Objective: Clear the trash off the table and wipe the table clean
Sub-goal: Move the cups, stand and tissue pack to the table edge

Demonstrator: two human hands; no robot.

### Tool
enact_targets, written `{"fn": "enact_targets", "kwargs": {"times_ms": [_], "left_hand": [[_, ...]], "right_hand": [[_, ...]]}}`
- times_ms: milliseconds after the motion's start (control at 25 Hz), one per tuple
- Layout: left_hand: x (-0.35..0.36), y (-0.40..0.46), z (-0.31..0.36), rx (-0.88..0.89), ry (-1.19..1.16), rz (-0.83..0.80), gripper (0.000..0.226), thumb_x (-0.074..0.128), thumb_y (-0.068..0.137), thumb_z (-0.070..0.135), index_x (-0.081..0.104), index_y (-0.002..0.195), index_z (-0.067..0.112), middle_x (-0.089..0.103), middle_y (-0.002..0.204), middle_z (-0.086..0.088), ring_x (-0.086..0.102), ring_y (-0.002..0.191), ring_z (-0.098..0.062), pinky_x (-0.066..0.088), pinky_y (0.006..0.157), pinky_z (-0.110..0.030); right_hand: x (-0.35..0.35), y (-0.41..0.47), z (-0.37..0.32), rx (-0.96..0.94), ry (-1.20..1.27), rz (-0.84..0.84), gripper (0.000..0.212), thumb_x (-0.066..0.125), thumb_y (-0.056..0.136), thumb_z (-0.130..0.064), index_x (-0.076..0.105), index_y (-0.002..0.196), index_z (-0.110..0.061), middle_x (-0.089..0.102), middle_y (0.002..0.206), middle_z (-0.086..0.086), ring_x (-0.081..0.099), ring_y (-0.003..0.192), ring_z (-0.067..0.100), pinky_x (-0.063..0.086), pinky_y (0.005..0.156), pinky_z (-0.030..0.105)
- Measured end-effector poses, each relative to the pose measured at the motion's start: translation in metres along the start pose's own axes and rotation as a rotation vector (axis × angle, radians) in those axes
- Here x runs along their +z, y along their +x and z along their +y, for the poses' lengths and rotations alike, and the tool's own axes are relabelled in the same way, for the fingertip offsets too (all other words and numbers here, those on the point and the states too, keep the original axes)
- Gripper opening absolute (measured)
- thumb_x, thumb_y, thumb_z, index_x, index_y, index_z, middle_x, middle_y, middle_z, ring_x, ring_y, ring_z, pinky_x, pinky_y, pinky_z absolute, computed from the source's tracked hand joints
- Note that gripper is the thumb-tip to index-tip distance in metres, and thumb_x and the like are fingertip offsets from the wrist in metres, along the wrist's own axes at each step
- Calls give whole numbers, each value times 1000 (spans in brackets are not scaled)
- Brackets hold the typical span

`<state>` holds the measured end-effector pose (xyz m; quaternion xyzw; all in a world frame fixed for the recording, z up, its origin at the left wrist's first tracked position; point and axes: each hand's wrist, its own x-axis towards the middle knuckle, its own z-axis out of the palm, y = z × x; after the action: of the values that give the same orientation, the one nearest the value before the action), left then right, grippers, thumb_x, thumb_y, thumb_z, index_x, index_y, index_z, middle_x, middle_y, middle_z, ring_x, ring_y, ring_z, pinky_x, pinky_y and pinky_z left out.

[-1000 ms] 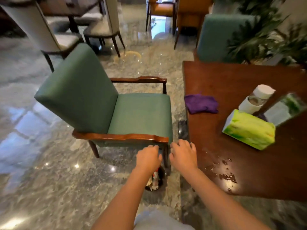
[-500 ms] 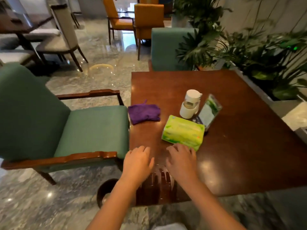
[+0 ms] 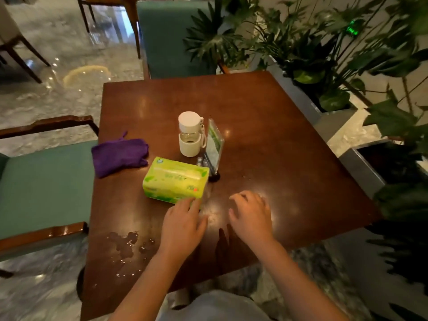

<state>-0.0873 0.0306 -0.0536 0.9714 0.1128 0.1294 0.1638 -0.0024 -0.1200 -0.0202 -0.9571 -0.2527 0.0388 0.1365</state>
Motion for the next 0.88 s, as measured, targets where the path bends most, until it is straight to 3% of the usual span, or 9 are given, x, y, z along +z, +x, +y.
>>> {"fn": "enact_targets", "kwargs": {"times_ms": [160, 280, 400, 520, 640, 760, 840, 880], "left_hand": [[45, 8, 38, -83, -22, -7, 51, 43, 82, 41, 53, 122, 12, 55, 126, -12, 51, 116, -29, 47, 88, -41], [84, 16, 67, -156, 27, -58, 53, 40, 84, 42, 46, 130, 16, 46, 138, -13, 37, 131, -28, 44, 96, -46], [121, 28, 87, -254, 43, -137, 58, 39, 84, 46, 41, 136, 20, 38, 145, -14, 21, 137, -26, 37, 99, -55], [154, 39, 99, -386, 40, -213, 62, 38, 83, 51, 34, 139, 25, 31, 149, -12, 14, 138, -26, 29, 100, -61], [178, 56, 106, -466, 98, -238, 65, 36, 81, 55, 34, 139, 26, 30, 150, -10, 13, 138, -27, 14, 105, -61], [188, 60, 107, -482, 139, -237, 66, 36, 81, 56, 36, 139, 26, 29, 151, -8, 12, 140, -27, 6, 104, -60], [191, 60, 107, -488, 143, -213, 66, 36, 82, 57, 31, 141, 27, 24, 153, -7, 11, 141, -26, 3, 105, -60], [191, 60, 107, -493, 142, -204, 66, 36, 82, 57, 30, 141, 27, 23, 153, -6, 11, 142, -26, 3, 105, -60]], "right_hand": [[-18, 30, 41, -9, -16, -3, 36, 55, 85, -29, 54, 121, -24, 54, 121, 2, 46, 116, 22, 27, 103, 43], [-28, 67, 63, -99, 40, -25, 55, 56, 86, -34, 37, 137, -24, 44, 135, 7, 38, 125, 24, 30, 103, 43], [-43, 120, 63, -219, 133, -71, 66, 53, 87, -45, 22, 143, -28, 33, 144, 8, 29, 131, 26, 34, 102, 43], [-47, 155, 43, -291, 237, -75, 75, 57, 82, -52, 21, 143, -30, 30, 148, 6, 27, 134, 25, 36, 103, 44], [-38, 168, 21, -394, 275, -47, 85, 66, 79, -45, 14, 145, -34, 23, 152, 8, 31, 133, 29, 41, 96, 44], [-26, 177, 14, -478, 291, -18, 68, 67, 82, -24, 33, 141, -25, 34, 146, 11, 44, 123, 31, 48, 88, 43], [-19, 182, 15, -532, 427, 92, 44, 63, 79, -7, 55, 122, -10, 54, 128, 14, 57, 106, 34, 53, 81, 46], [-17, 184, 17, -536, 478, 122, 40, 60, 78, -1, 58, 117, -7, 60, 119, 15, 60, 98, 35, 53, 77, 45]]}}
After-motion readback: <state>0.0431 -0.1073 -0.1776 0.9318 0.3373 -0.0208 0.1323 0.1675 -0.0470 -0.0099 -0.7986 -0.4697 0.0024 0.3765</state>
